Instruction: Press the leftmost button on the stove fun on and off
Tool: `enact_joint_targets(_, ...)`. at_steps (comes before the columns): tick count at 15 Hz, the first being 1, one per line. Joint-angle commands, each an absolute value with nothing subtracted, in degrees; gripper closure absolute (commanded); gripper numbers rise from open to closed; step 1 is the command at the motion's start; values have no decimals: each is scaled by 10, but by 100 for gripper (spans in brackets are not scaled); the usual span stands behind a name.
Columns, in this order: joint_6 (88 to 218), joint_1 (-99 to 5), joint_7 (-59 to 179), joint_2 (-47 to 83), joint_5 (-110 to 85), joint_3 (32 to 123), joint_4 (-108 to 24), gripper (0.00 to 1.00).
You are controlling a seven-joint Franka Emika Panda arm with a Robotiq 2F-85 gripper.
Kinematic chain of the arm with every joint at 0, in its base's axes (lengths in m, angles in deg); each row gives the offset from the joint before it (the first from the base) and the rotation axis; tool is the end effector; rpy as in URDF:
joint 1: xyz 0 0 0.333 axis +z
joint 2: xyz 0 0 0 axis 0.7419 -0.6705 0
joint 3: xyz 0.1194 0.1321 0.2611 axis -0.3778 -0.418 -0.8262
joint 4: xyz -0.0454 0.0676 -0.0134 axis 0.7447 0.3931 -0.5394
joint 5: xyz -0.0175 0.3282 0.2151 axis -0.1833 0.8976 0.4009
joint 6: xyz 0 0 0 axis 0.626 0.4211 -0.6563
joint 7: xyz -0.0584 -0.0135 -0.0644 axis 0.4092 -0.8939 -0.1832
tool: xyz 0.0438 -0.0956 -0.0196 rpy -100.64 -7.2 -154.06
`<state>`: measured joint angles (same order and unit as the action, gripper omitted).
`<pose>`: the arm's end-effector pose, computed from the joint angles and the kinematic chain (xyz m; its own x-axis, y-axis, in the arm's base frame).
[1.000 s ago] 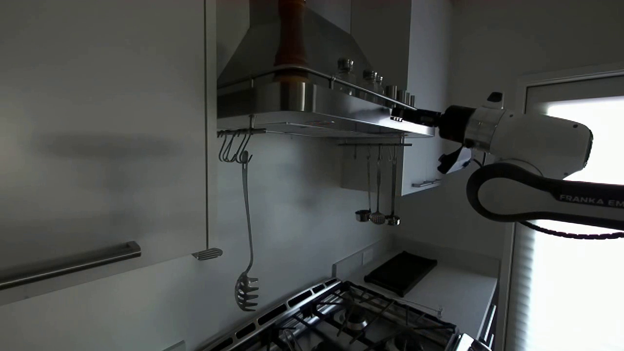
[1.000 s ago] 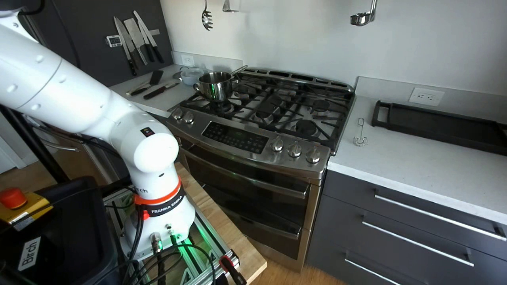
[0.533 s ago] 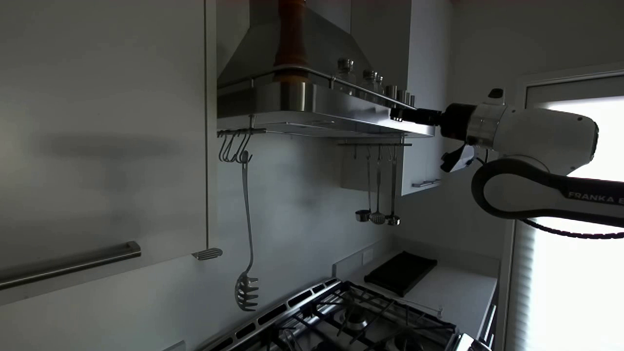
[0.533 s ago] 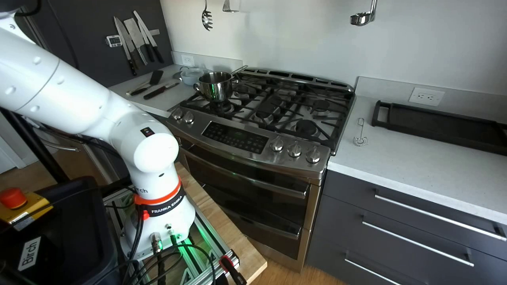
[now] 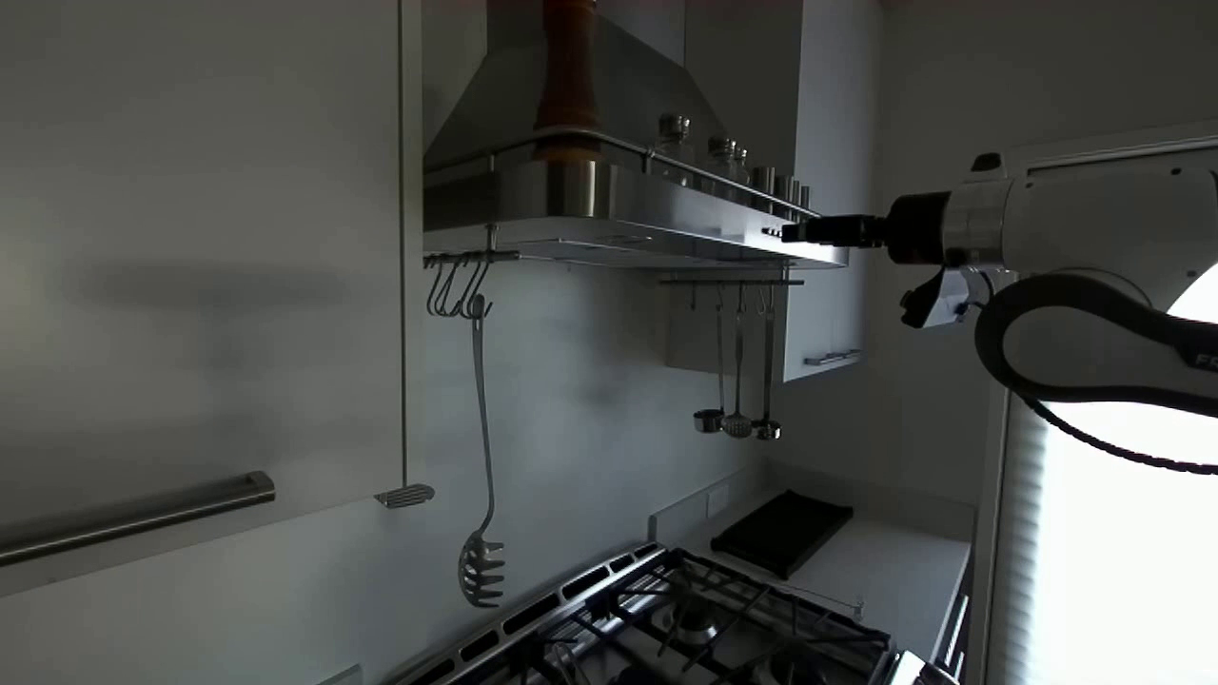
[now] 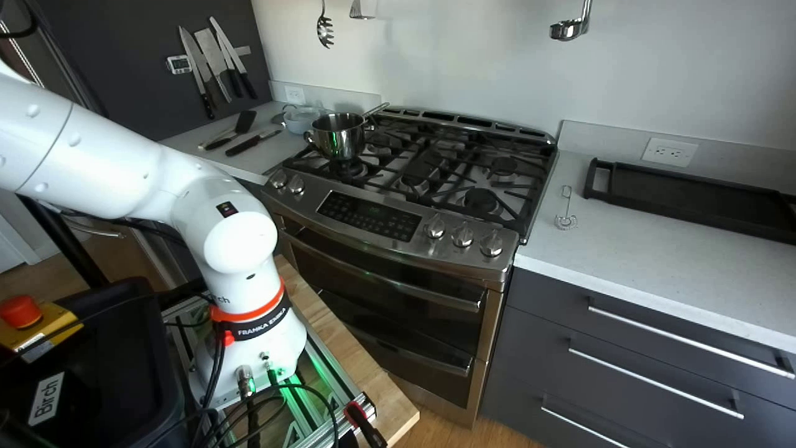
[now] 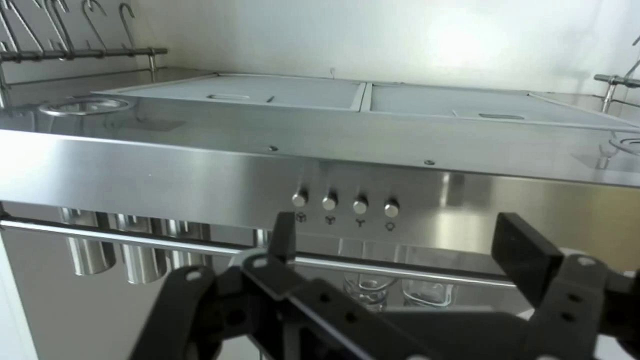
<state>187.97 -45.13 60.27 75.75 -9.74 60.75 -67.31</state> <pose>0.2900 0.1435 0.8810 -0.0631 0.0474 0.9969 0.2145 -0.9749 0.0599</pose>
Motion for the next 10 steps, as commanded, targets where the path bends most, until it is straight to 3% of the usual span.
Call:
enact_joint_targets(1, 1786, -486, 646, 795, -95, 598, -681, 0)
enact_joint_targets(10, 1586, -521, 754, 852, -86, 597, -701, 0)
